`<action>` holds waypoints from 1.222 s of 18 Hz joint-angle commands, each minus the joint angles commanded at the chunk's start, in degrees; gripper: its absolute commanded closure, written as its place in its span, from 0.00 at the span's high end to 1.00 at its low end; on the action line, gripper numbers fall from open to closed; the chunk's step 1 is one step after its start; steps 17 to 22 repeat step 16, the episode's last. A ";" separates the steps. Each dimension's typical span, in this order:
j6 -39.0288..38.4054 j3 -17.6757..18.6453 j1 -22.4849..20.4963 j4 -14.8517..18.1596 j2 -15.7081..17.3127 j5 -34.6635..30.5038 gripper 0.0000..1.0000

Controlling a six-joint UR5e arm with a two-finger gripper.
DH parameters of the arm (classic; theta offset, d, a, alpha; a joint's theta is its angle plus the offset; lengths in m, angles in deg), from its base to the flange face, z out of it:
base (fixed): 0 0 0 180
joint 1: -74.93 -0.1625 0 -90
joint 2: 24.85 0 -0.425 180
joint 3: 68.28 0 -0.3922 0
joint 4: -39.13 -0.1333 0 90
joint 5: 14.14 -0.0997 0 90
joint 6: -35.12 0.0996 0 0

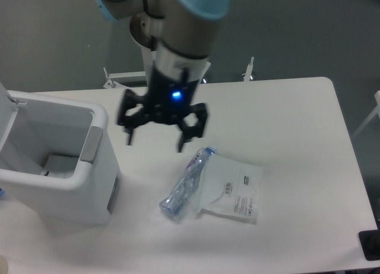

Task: Open the trash can
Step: 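Lift the gripper away from the trash can as the lid opens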

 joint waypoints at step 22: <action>37.73 2.29 -9.85 0.17 -7.46 -12.77 1.00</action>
